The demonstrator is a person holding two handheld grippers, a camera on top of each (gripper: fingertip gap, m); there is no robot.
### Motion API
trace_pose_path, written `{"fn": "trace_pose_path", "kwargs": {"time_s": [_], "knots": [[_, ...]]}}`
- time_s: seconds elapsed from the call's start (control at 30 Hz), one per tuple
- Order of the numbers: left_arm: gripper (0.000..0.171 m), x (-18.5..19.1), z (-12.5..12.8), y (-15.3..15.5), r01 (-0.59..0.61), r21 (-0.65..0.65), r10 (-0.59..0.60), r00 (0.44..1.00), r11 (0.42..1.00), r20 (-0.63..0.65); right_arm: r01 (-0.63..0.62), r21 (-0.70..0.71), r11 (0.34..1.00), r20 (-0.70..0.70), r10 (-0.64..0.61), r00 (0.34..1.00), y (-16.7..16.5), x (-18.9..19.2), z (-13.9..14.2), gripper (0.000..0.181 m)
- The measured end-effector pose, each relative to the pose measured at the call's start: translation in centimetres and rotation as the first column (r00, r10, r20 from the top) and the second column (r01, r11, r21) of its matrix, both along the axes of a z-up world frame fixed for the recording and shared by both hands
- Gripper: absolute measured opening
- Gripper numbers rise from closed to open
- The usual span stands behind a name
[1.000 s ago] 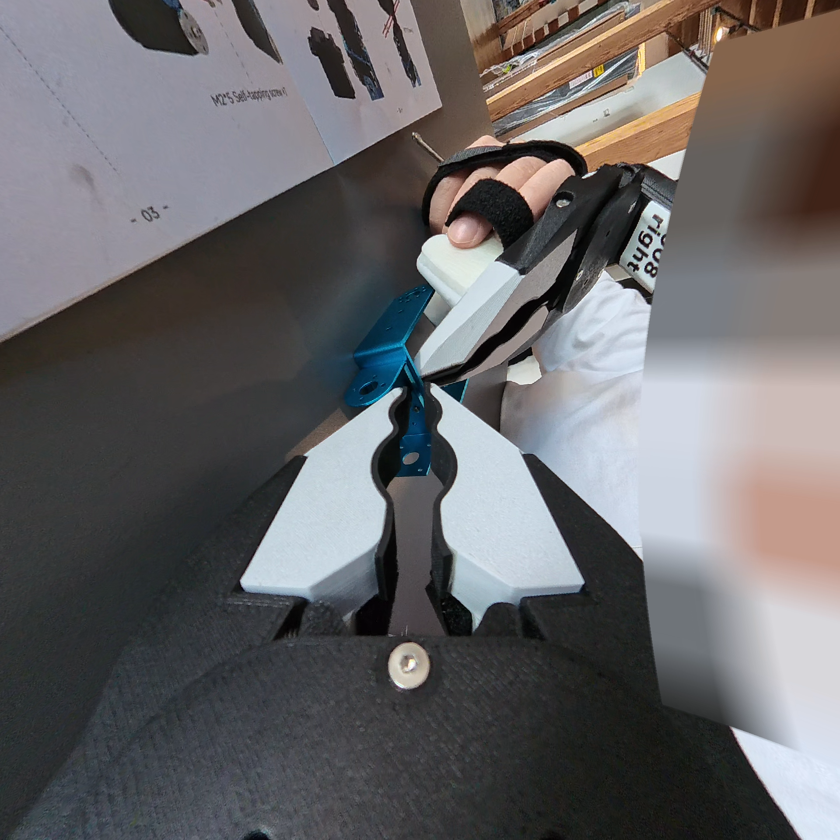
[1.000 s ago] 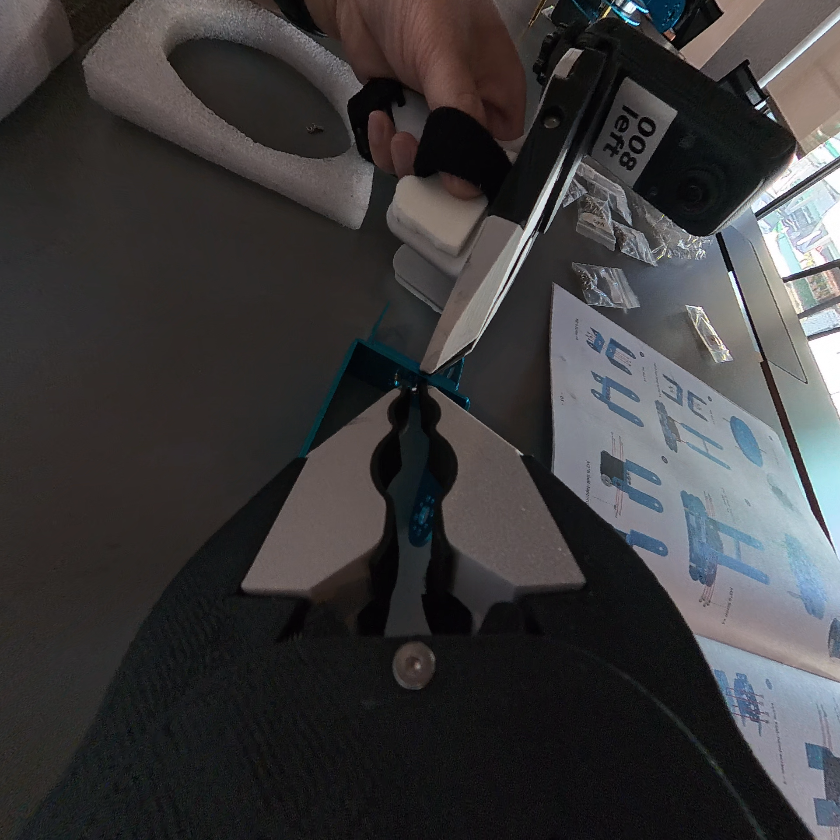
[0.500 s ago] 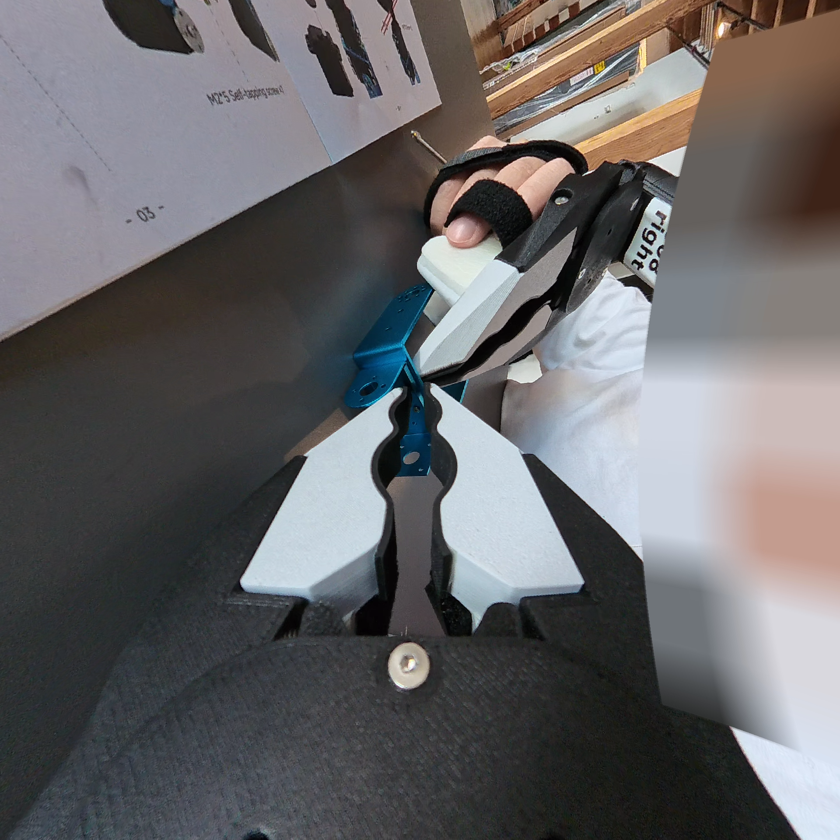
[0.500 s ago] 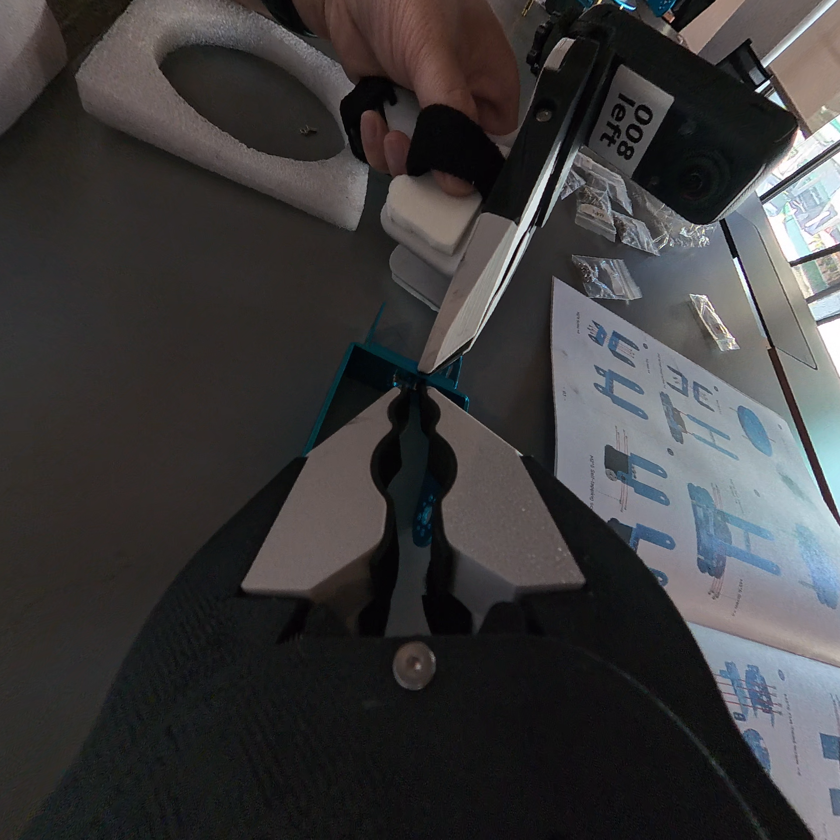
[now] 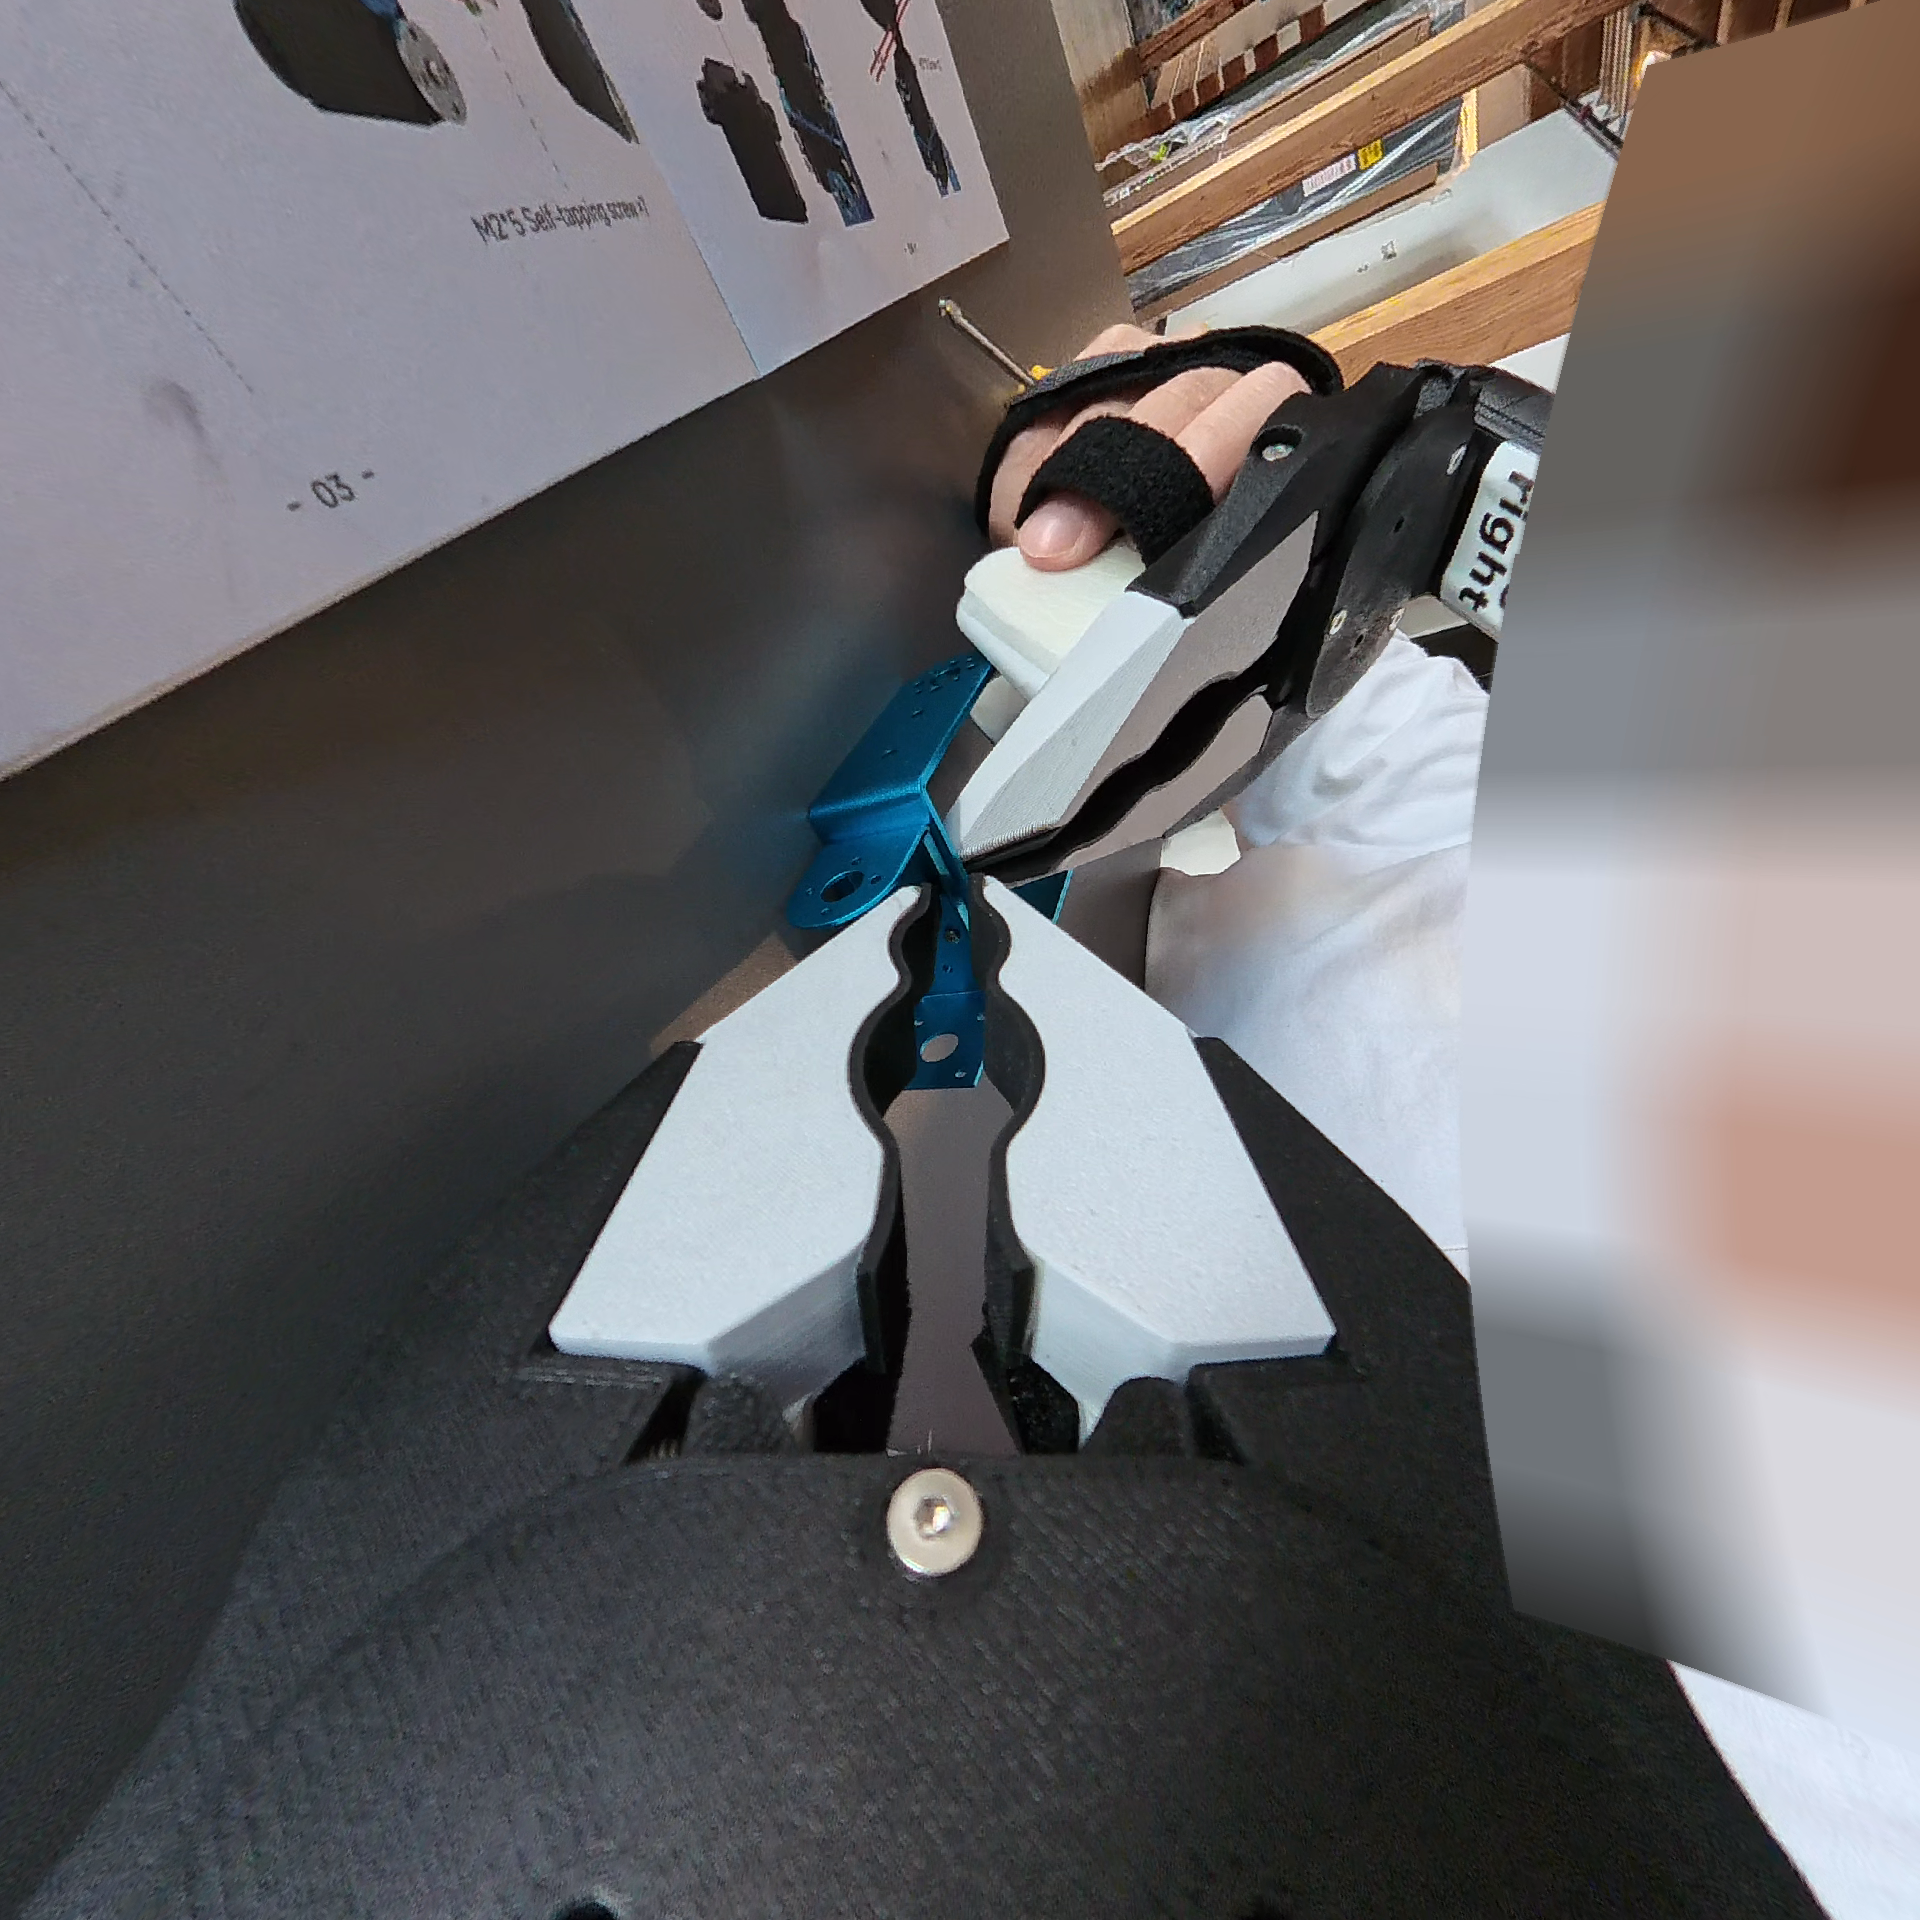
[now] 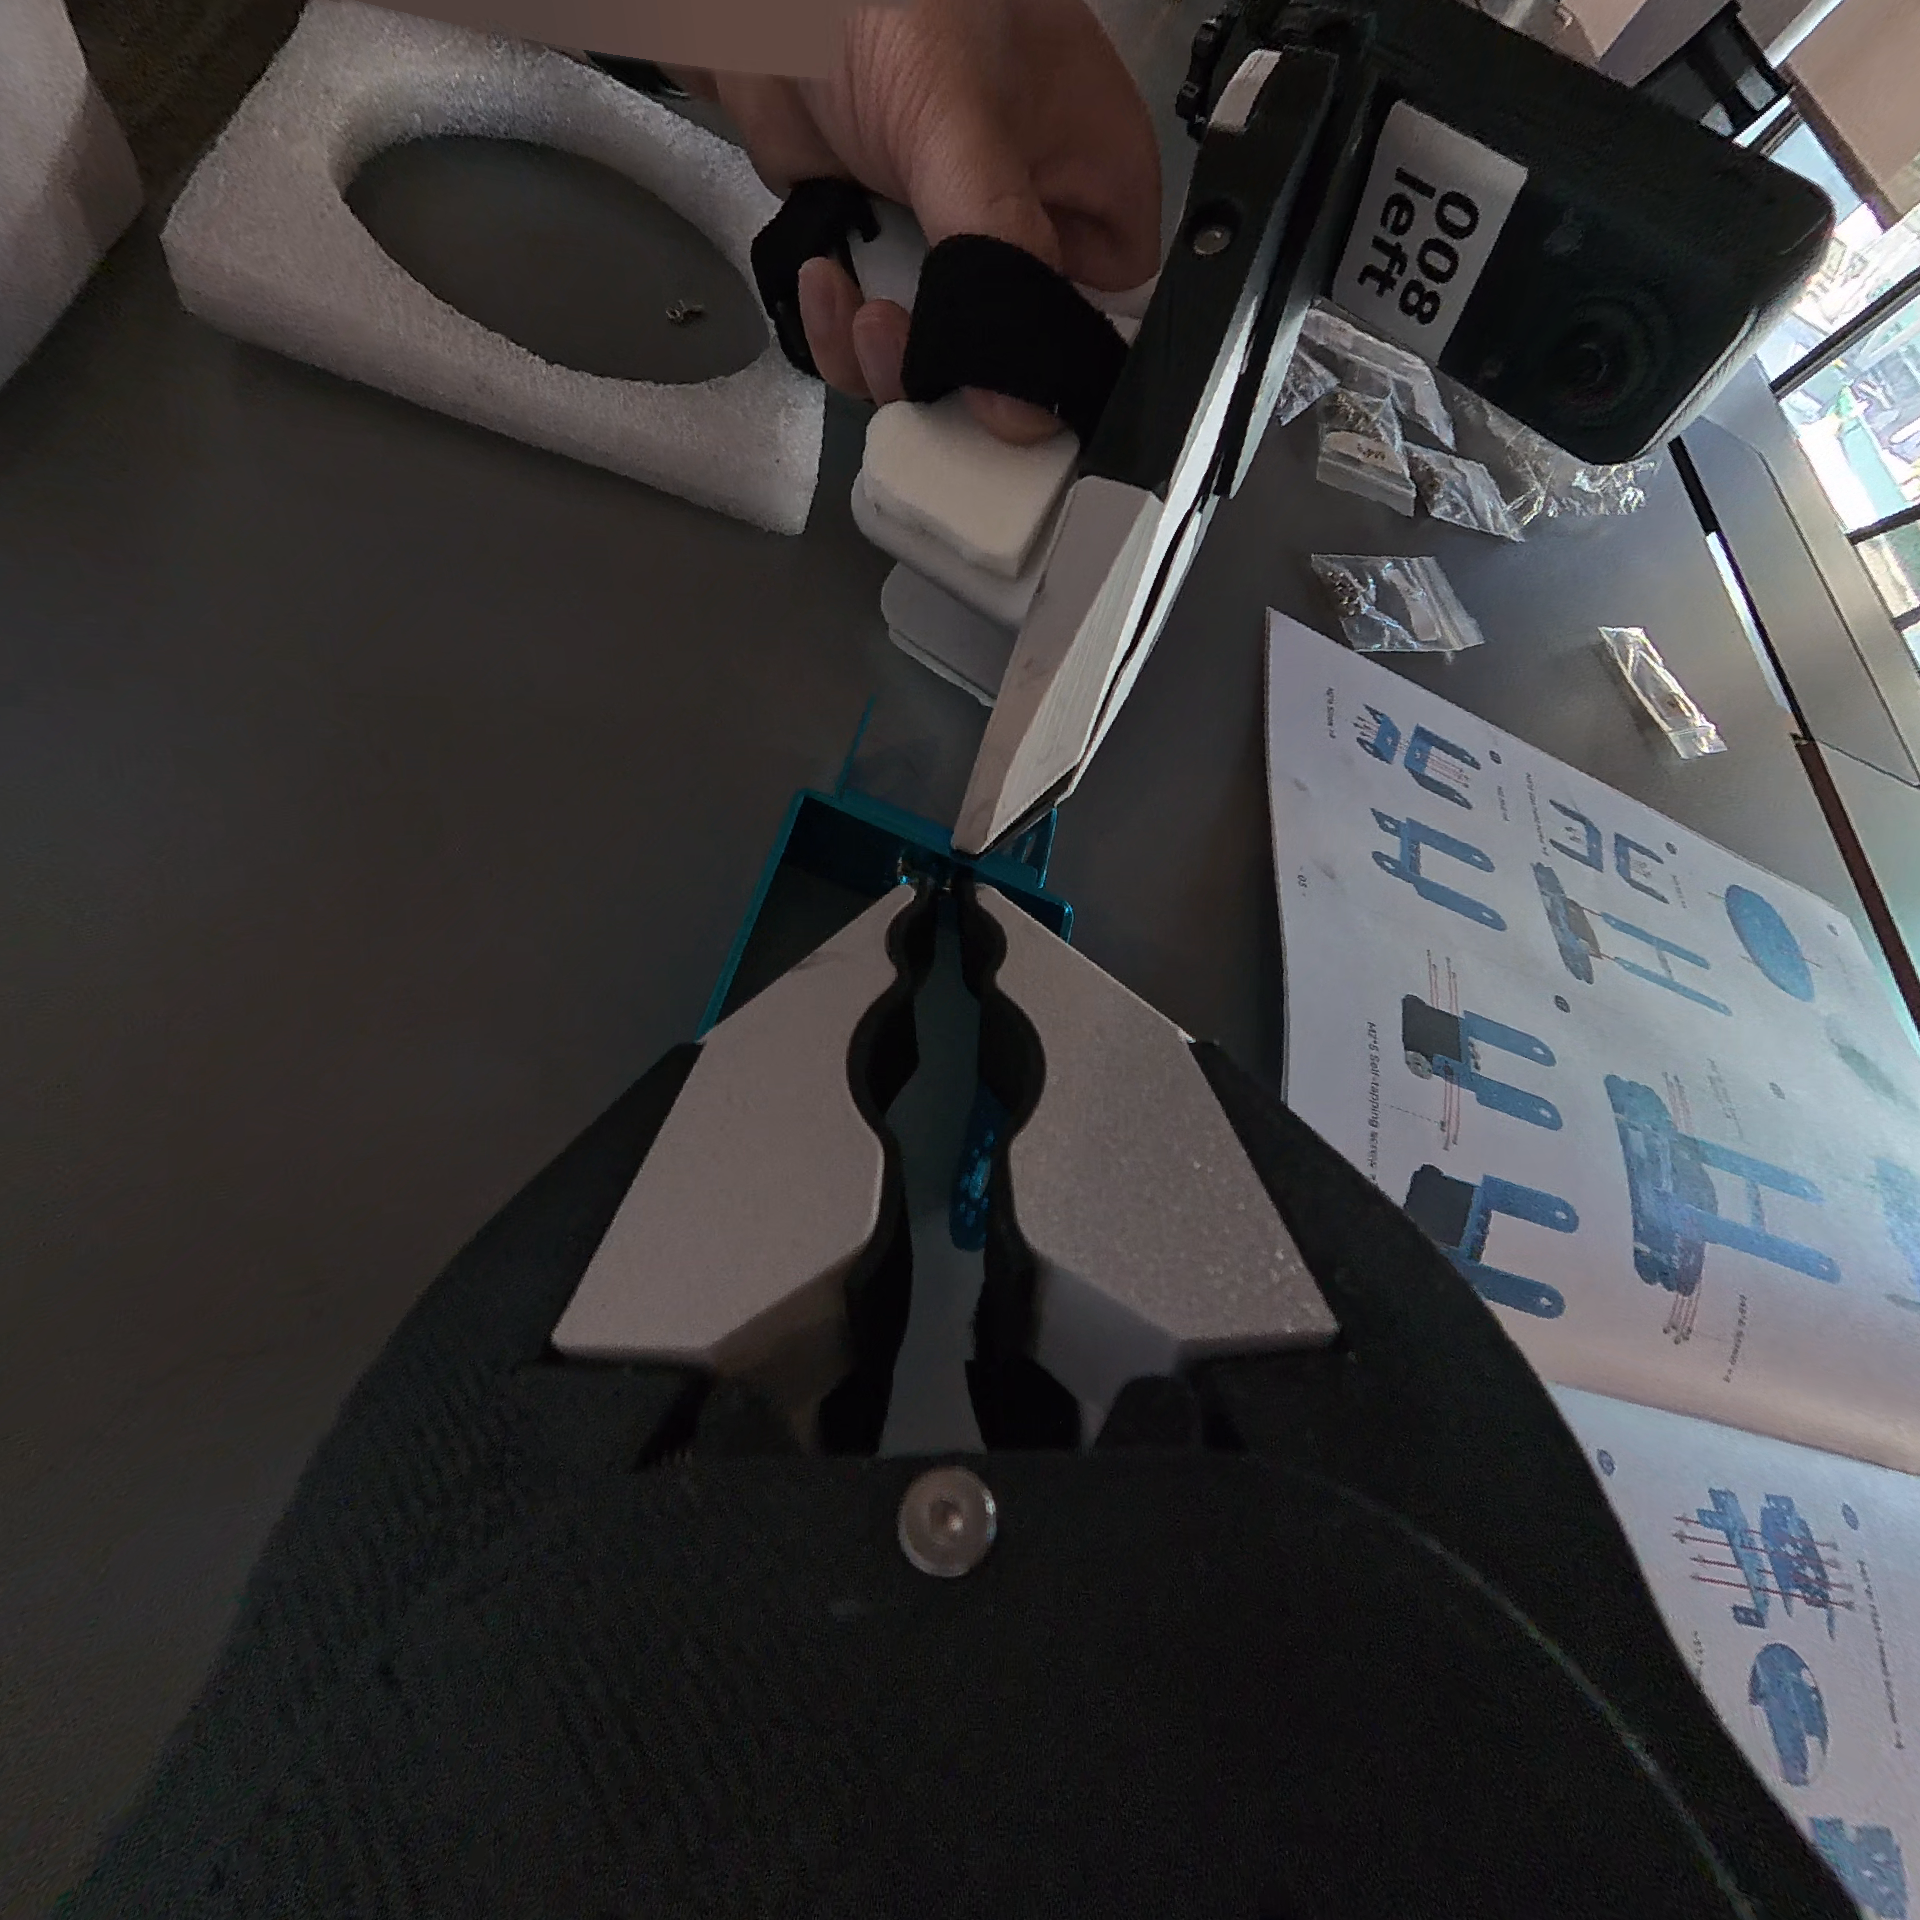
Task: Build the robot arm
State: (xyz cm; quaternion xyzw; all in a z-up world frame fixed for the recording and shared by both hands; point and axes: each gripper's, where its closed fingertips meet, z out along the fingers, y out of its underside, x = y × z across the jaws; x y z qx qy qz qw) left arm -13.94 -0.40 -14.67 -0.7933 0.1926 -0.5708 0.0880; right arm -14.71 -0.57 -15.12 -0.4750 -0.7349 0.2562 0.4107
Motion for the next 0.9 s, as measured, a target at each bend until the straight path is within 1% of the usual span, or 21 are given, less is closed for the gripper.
{"fn": "trace_pose_path", "kwargs": {"time_s": [0.17,0.43,0.53,0.7,0.9], "knots": [[0.003,0.02,0.01,-0.02,0.0,0.0,0.0,1.0,1.0,0.001,0.018,-0.038,0.999,0.008,-0.017,1.0,0.0,-0.01,-0.01,0.003],[0.003,0.06,0.01,-0.07,0.003,-0.001,-0.003,1.0,1.0,0.002,0.02,-0.012,1.0,0.013,-0.02,1.0,-0.07,0.02,-0.02,0.002],[0.003,0.06,0.0,-0.08,0.004,-0.001,-0.004,1.0,1.0,0.002,0.024,-0.03,0.999,0.015,-0.024,1.0,-0.08,0.01,-0.02,0.003],[0.003,0.05,0.01,-0.07,0.003,0.003,-0.003,1.0,1.0,0.0,0.04,-0.089,0.995,0.03,-0.038,0.999,-0.08,-0.02,-0.02,0.003],[0.003,0.05,0.03,-0.05,0.001,0.005,-0.001,1.0,1.0,0.001,0.081,-0.241,0.967,0.071,-0.066,0.995,-0.05,-0.02,-0.04,0.003]]}}
